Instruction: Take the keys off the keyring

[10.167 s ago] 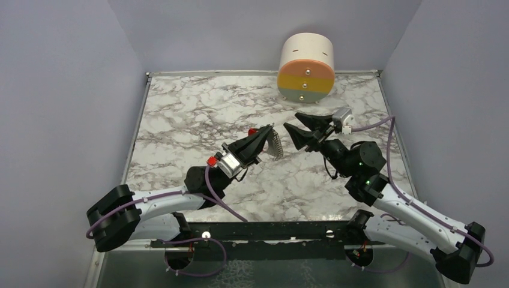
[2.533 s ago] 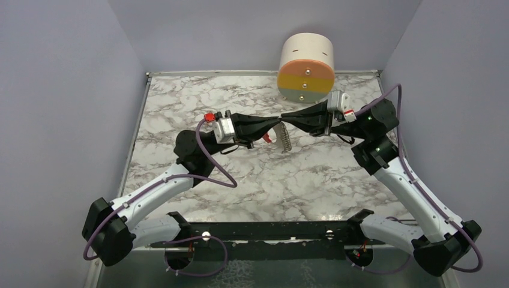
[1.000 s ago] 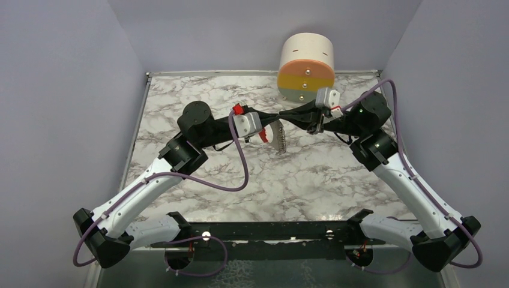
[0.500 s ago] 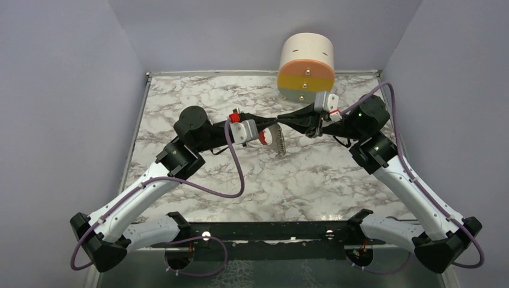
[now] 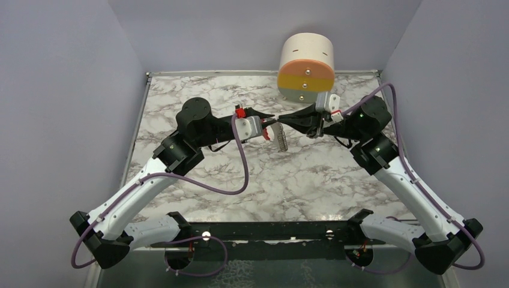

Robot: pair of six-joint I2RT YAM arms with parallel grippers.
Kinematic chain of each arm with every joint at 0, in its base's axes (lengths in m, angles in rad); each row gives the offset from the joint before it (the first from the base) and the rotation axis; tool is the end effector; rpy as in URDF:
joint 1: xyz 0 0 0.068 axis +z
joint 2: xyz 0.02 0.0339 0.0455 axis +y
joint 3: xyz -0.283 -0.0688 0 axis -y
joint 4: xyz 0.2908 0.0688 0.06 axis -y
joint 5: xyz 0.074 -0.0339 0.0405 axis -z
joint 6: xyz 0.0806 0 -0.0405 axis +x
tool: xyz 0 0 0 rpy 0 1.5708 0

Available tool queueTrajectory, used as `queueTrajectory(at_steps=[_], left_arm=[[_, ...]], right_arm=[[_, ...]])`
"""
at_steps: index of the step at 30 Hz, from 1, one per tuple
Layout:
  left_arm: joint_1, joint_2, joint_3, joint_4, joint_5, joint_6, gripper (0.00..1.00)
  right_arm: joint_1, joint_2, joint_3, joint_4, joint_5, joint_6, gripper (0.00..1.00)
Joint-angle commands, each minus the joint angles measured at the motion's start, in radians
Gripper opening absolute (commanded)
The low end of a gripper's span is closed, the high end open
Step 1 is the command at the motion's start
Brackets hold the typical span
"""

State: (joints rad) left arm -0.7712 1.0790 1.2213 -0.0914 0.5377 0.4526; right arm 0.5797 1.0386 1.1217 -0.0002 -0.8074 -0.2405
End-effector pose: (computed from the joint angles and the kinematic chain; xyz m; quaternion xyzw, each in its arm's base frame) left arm 0.1926 -0.2448 0.4709 0.5391 0.4330 -0.2915 0.6610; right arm 0.2111 0.2078 0.4520 -0.5134 0.4559 0.3764 0.6220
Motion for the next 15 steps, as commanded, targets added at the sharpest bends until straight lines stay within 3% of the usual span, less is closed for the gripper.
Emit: queueTrajectory(at_steps=[1, 5, 15], left_arm=[[0.014, -0.015, 0.007, -0.024, -0.028, 0.045, 0.22], [0.014, -0.023, 0.008, -0.035, -0.031, 0.058, 0.31], [0.013, -0.035, -0.025, 0.07, -0.013, 0.018, 0.3]], right_arm=[[0.0, -0.035, 0.007, 0.009, -0.018, 0.006, 0.01], [0.0, -0.032, 0.005, 0.011, -0.022, 0.006, 0.01], [0.0, -0.026, 0.007, 0.002, -0.035, 0.002, 0.01]])
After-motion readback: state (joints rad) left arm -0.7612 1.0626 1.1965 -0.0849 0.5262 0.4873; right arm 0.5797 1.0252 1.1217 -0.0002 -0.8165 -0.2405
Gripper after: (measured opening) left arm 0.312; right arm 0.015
